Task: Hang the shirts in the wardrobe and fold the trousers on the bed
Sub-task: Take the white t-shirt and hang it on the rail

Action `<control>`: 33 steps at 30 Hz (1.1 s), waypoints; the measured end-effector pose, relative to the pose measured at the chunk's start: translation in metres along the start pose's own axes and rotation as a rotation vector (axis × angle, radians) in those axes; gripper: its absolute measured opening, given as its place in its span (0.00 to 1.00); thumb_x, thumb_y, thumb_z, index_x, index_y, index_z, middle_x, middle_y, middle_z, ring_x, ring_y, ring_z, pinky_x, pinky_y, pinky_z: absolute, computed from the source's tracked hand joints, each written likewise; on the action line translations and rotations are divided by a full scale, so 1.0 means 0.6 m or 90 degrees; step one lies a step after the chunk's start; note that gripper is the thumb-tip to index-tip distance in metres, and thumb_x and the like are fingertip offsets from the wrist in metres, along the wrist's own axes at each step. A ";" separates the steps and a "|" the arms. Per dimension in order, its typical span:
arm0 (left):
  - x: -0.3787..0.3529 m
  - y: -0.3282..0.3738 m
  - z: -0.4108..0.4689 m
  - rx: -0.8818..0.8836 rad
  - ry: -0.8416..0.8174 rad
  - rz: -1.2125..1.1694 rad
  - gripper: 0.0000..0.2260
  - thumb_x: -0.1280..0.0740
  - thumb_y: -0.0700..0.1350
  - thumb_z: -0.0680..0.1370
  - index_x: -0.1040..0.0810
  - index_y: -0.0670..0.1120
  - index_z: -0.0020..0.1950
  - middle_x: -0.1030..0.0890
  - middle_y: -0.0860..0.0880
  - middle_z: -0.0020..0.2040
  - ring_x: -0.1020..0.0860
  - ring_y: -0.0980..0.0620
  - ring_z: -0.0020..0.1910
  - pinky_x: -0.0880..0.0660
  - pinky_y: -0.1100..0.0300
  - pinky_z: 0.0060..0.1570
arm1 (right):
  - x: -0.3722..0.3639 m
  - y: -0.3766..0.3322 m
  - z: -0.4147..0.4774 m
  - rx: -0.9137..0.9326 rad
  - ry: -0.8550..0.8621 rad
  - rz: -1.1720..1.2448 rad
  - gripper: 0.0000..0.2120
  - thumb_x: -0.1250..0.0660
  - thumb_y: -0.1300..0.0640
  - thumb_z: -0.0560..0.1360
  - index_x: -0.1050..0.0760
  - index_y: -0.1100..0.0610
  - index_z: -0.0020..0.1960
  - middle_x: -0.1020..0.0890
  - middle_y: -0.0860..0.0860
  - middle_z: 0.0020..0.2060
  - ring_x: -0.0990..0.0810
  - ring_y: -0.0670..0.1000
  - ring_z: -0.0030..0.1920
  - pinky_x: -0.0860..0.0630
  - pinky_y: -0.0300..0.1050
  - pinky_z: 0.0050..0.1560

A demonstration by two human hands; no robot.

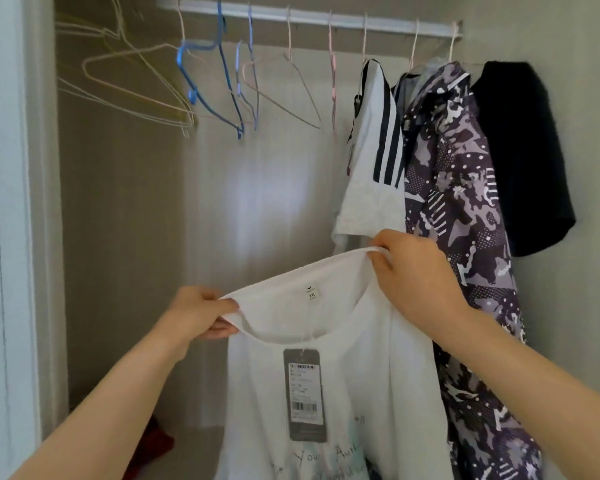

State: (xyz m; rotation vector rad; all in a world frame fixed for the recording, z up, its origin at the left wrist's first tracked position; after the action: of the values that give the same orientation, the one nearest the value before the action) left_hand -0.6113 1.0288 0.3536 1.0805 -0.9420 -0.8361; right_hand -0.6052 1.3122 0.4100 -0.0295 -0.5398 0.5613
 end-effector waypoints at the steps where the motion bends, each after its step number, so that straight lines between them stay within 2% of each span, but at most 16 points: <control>1: -0.002 0.008 -0.001 0.009 0.002 -0.068 0.08 0.32 0.33 0.77 0.23 0.30 0.53 0.17 0.33 0.46 0.18 0.50 0.28 0.19 0.60 0.30 | -0.007 0.002 -0.005 0.005 -0.025 -0.019 0.07 0.39 0.59 0.78 0.23 0.57 0.46 0.21 0.51 0.37 0.22 0.54 0.37 0.24 0.50 0.39; 3: -0.008 0.024 -0.001 0.033 -0.023 -0.184 0.07 0.37 0.30 0.78 0.23 0.32 0.55 0.17 0.34 0.47 0.17 0.48 0.32 0.18 0.59 0.32 | -0.023 0.005 -0.016 0.009 -0.087 -0.048 0.07 0.40 0.58 0.78 0.25 0.56 0.43 0.22 0.51 0.37 0.22 0.55 0.38 0.24 0.51 0.39; 4: -0.012 0.030 -0.002 0.053 -0.048 -0.236 0.08 0.39 0.30 0.78 0.22 0.34 0.54 0.17 0.36 0.44 0.17 0.47 0.32 0.18 0.57 0.32 | -0.032 0.007 -0.021 0.008 -0.113 -0.059 0.07 0.40 0.58 0.78 0.26 0.56 0.42 0.23 0.50 0.36 0.22 0.55 0.38 0.24 0.51 0.39; 6: -0.016 0.037 0.000 0.102 -0.097 -0.303 0.08 0.41 0.32 0.79 0.23 0.40 0.51 0.17 0.42 0.34 0.18 0.49 0.28 0.19 0.56 0.32 | -0.044 0.014 -0.029 0.008 -0.128 -0.086 0.07 0.41 0.59 0.79 0.27 0.56 0.43 0.25 0.48 0.36 0.23 0.53 0.38 0.28 0.47 0.36; 8: -0.014 0.046 -0.003 0.145 -0.134 -0.314 0.07 0.40 0.37 0.80 0.23 0.43 0.48 0.18 0.46 0.30 0.20 0.51 0.25 0.22 0.59 0.30 | -0.045 0.025 -0.030 -0.009 -0.116 -0.118 0.06 0.41 0.61 0.79 0.26 0.56 0.47 0.24 0.49 0.40 0.23 0.52 0.41 0.31 0.45 0.37; 10: -0.004 0.058 -0.005 0.159 -0.159 -0.278 0.05 0.36 0.40 0.79 0.20 0.42 0.46 0.18 0.44 0.33 0.19 0.49 0.27 0.22 0.60 0.28 | -0.040 0.034 -0.028 -0.035 -0.100 -0.137 0.08 0.42 0.63 0.79 0.25 0.56 0.52 0.22 0.50 0.46 0.21 0.54 0.45 0.27 0.47 0.40; 12: 0.008 0.069 -0.006 0.157 -0.210 -0.221 0.07 0.32 0.40 0.75 0.19 0.40 0.52 0.17 0.42 0.41 0.18 0.46 0.34 0.20 0.57 0.32 | -0.032 0.042 -0.026 -0.054 -0.077 -0.141 0.09 0.42 0.64 0.78 0.25 0.56 0.54 0.21 0.51 0.48 0.21 0.54 0.45 0.27 0.47 0.39; 14: 0.020 0.076 -0.008 0.141 -0.270 -0.198 0.15 0.28 0.40 0.71 0.19 0.38 0.56 0.16 0.40 0.48 0.17 0.45 0.39 0.18 0.55 0.35 | -0.024 0.046 -0.024 -0.064 -0.046 -0.144 0.10 0.42 0.63 0.79 0.25 0.55 0.57 0.21 0.50 0.48 0.20 0.54 0.43 0.30 0.46 0.37; 17: 0.028 0.087 -0.008 0.110 -0.330 -0.219 0.18 0.24 0.42 0.69 0.17 0.38 0.57 0.17 0.39 0.52 0.16 0.44 0.42 0.17 0.53 0.38 | -0.016 0.045 -0.025 -0.071 -0.036 -0.199 0.08 0.42 0.60 0.79 0.27 0.52 0.56 0.21 0.47 0.43 0.20 0.53 0.39 0.26 0.46 0.34; 21: 0.023 0.094 0.015 0.120 -0.261 -0.330 0.05 0.31 0.41 0.70 0.19 0.44 0.45 0.17 0.46 0.40 0.17 0.50 0.35 0.19 0.59 0.37 | -0.006 0.040 -0.028 -0.070 -0.050 -0.214 0.05 0.42 0.58 0.80 0.29 0.52 0.52 0.23 0.46 0.40 0.22 0.50 0.36 0.27 0.44 0.33; 23: 0.019 0.096 0.028 0.140 -0.218 -0.394 0.01 0.31 0.40 0.71 0.22 0.44 0.42 0.22 0.49 0.38 0.22 0.52 0.36 0.21 0.60 0.39 | -0.003 0.036 -0.029 -0.055 -0.040 -0.216 0.04 0.41 0.58 0.80 0.28 0.53 0.51 0.24 0.46 0.38 0.23 0.50 0.35 0.28 0.44 0.31; 25: 0.013 0.103 0.036 0.158 -0.187 -0.451 0.05 0.35 0.40 0.77 0.25 0.44 0.41 0.26 0.49 0.35 0.26 0.52 0.34 0.22 0.60 0.37 | -0.004 0.027 -0.028 -0.037 -0.024 -0.218 0.03 0.37 0.61 0.77 0.27 0.54 0.47 0.27 0.45 0.33 0.26 0.50 0.31 0.31 0.43 0.27; 26: 0.009 0.111 0.036 0.161 -0.181 -0.462 0.08 0.38 0.40 0.80 0.24 0.42 0.42 0.23 0.47 0.33 0.24 0.50 0.34 0.22 0.57 0.37 | -0.005 0.020 -0.025 -0.033 -0.021 -0.225 0.05 0.34 0.62 0.75 0.27 0.53 0.45 0.28 0.45 0.32 0.27 0.50 0.29 0.34 0.42 0.25; 29: -0.001 0.145 0.029 0.142 -0.174 -0.401 0.12 0.38 0.43 0.81 0.21 0.38 0.46 0.16 0.40 0.36 0.18 0.42 0.38 0.26 0.45 0.44 | -0.006 0.002 -0.012 -0.012 -0.027 -0.252 0.07 0.32 0.63 0.72 0.28 0.52 0.42 0.29 0.45 0.30 0.32 0.50 0.29 0.48 0.38 0.23; 31: -0.001 0.165 0.038 0.115 -0.163 -0.356 0.11 0.36 0.45 0.80 0.20 0.39 0.46 0.16 0.41 0.39 0.17 0.43 0.34 0.26 0.46 0.45 | -0.005 -0.009 0.001 0.000 -0.040 -0.249 0.05 0.37 0.61 0.76 0.29 0.52 0.46 0.28 0.46 0.34 0.31 0.50 0.33 0.47 0.38 0.25; 33: 0.002 0.185 0.051 0.100 -0.148 -0.342 0.09 0.33 0.46 0.79 0.20 0.41 0.48 0.16 0.42 0.45 0.17 0.43 0.41 0.24 0.47 0.47 | -0.004 -0.019 0.013 0.018 -0.070 -0.252 0.04 0.41 0.59 0.79 0.30 0.51 0.50 0.24 0.47 0.40 0.31 0.50 0.37 0.40 0.41 0.28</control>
State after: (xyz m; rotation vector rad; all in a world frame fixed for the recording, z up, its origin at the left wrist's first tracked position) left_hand -0.6280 1.0464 0.4663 1.4236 -0.9315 -1.3672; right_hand -0.6049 1.3005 0.4176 0.1334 -0.6251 0.1845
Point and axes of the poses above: each hand's wrist, its own z-axis towards the middle knuckle, its own x-axis out of the back of the hand, y = z × x, the point moved 2 cm from there along z, towards the middle knuckle
